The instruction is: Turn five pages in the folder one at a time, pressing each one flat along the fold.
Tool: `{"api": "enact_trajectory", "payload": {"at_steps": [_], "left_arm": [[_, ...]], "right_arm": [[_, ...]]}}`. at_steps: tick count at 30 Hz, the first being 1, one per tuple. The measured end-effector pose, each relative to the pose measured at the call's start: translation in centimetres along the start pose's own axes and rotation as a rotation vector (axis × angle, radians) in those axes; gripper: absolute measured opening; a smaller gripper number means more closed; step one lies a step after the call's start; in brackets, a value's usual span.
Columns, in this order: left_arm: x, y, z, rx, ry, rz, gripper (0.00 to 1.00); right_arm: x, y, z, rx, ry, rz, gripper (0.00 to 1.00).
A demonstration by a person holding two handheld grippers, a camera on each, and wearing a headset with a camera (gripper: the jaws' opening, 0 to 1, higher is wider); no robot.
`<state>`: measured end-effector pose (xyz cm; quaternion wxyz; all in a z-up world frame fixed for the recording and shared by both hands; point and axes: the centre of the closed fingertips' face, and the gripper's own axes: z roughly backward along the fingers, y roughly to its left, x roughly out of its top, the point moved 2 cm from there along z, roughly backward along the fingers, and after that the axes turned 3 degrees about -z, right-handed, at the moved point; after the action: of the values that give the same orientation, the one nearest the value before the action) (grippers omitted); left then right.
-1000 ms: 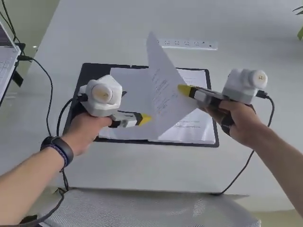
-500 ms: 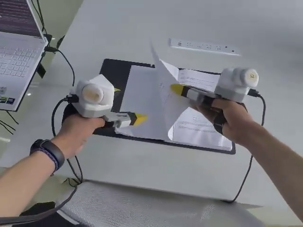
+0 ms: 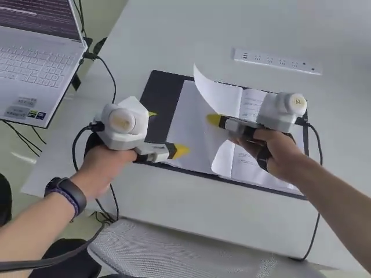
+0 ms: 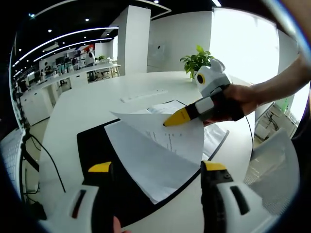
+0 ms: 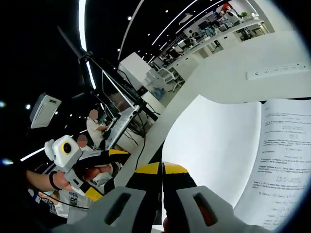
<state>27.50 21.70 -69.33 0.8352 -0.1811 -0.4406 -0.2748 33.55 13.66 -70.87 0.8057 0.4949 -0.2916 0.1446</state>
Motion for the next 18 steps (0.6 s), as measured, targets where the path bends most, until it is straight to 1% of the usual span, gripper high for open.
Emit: {"api": "enact_trajectory", "payload": {"at_steps": [6,8,12,18], "left_arm": [[-0.7,0.2,0.7,0.008,-0.001,0.016,0.72],[-0.8,0.3,0.9,0.008,-0.002,0.025,0.73],[-1.1,0.3,1.0,0.01,0.002,0.025,0.74],[-1.5,0.3,1.3,0.011,0.005,0.034,0.73]], "right_arm": [[-1.6,-0.8,-1.8,-0.005,0.047,-0.032,0.0],[-1.9,-1.2,-2.4,-0.012,0.055,-0.048,0.0],[-2.1,-1.5,-3.5,-0.015,0.06,-0.077,0.0],[-3.3,-1.7,-5.0,-0.011,0.106,-0.104,0.0]]}}
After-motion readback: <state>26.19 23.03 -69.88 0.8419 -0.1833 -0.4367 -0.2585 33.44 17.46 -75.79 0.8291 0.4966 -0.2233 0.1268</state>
